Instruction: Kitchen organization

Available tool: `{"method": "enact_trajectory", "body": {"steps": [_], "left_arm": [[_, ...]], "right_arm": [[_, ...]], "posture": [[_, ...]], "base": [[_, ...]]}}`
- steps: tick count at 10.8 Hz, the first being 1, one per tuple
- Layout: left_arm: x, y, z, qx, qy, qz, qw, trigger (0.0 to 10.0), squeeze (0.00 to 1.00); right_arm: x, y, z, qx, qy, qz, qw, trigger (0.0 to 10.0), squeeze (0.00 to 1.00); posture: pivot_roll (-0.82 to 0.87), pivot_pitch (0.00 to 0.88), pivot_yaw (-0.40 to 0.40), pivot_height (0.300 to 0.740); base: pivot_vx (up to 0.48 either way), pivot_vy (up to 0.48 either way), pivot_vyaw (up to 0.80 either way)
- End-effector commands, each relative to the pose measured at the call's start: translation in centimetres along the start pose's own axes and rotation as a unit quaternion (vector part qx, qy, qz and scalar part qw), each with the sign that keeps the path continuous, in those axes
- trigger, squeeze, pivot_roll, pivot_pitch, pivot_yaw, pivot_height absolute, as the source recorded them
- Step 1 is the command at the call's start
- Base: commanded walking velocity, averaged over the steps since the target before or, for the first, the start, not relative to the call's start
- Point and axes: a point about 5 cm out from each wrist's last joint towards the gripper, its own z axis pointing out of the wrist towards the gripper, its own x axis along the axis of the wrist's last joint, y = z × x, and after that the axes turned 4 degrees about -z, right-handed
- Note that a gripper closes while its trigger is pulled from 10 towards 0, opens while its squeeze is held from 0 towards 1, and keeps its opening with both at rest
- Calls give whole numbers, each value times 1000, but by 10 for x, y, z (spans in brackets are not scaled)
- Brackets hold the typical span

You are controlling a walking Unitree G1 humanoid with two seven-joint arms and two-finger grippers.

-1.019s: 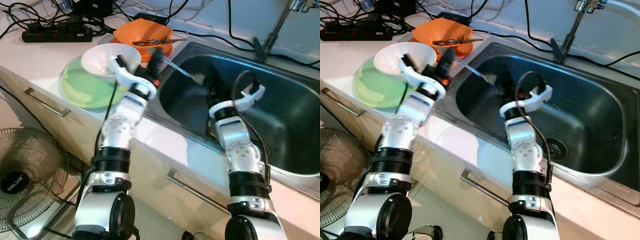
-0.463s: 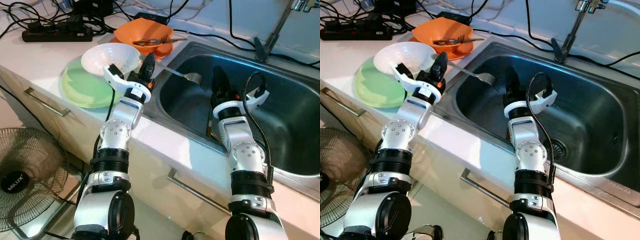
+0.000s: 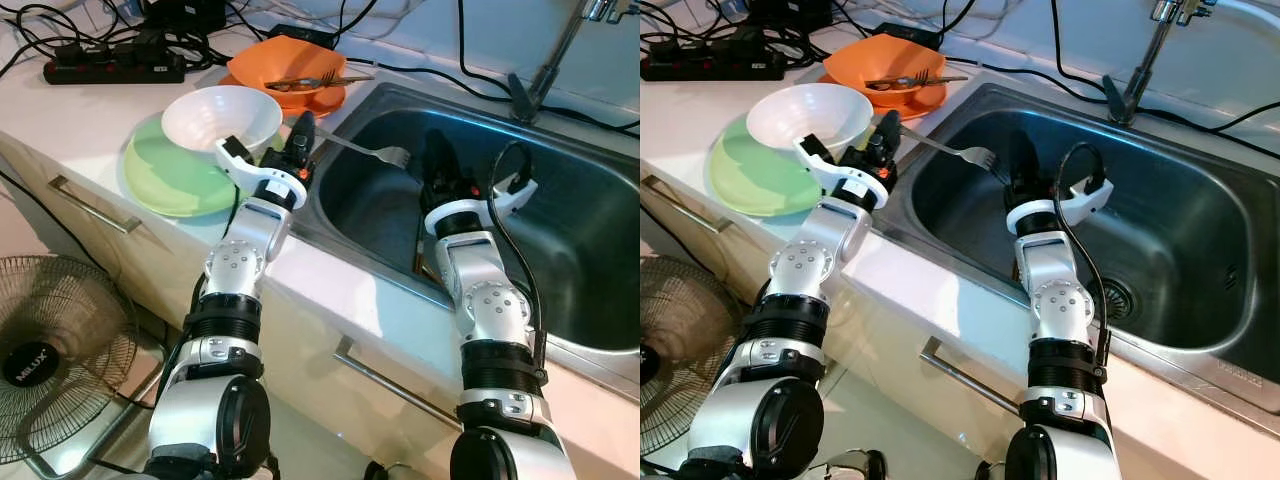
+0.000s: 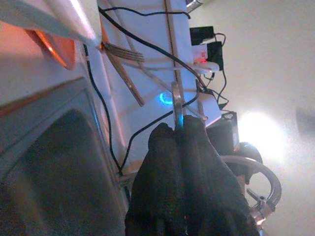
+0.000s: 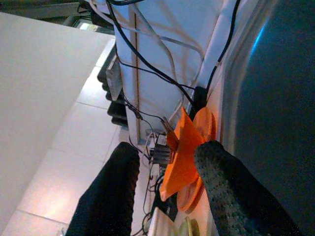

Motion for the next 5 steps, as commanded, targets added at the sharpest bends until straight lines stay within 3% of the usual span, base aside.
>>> {"method": "enact_trajectory", "body": {"steps": [1,5], "left_arm": [[-52,27,20,-50,-46,-61,996,10000,0],[-56,32,28,-55,-48,-65,995,10000,0]], "right_arm": [[-30,-36,16,51,-19,52,997,10000,0],[-31,-39,13,55,-21,56,997,10000,0]], "posture": [[48,68,25,740],[40,75,30,740]], "base": [[0,0,0],[0,0,0]]}}
